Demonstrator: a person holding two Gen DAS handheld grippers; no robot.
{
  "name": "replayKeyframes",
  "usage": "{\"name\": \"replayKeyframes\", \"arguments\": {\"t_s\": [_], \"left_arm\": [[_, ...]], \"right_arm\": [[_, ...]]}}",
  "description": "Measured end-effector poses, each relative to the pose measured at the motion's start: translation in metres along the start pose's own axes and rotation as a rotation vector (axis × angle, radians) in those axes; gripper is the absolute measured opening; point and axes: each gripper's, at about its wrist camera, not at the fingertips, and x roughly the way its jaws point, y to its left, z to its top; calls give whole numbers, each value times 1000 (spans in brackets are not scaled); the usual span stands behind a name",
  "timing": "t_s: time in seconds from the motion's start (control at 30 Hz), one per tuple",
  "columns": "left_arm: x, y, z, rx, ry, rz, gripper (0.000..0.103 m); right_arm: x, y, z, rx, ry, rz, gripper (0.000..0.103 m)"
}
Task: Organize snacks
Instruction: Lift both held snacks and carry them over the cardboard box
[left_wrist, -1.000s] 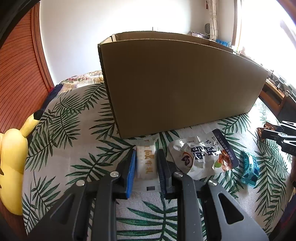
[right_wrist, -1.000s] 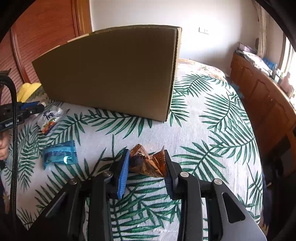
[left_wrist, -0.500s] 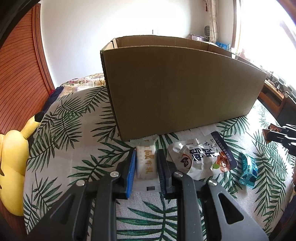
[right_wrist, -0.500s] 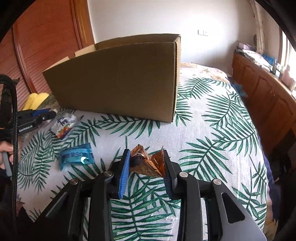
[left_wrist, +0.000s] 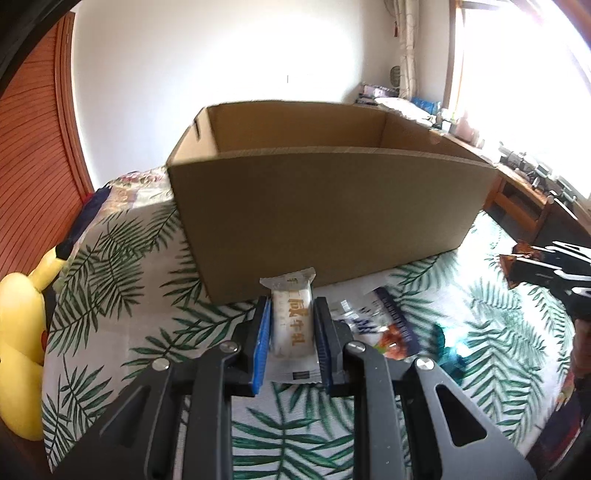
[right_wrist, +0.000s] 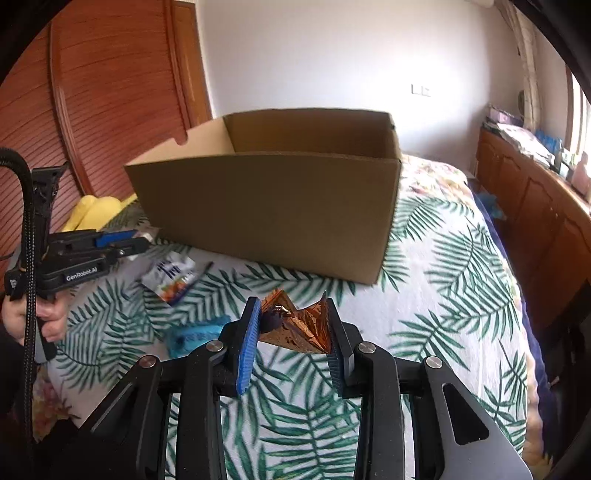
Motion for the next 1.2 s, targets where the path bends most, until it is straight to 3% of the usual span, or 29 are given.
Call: {"name": "replayKeyframes", "arguments": {"t_s": [0.47,1.2], "left_arm": [[-26,-20,41,41,-101,-67,21],[-33,-18,104,76,-203,-67,21]], "right_arm": [[-8,23,38,-69,-76,32,32],[-3,29,106,-130,-200,18,32]]}}
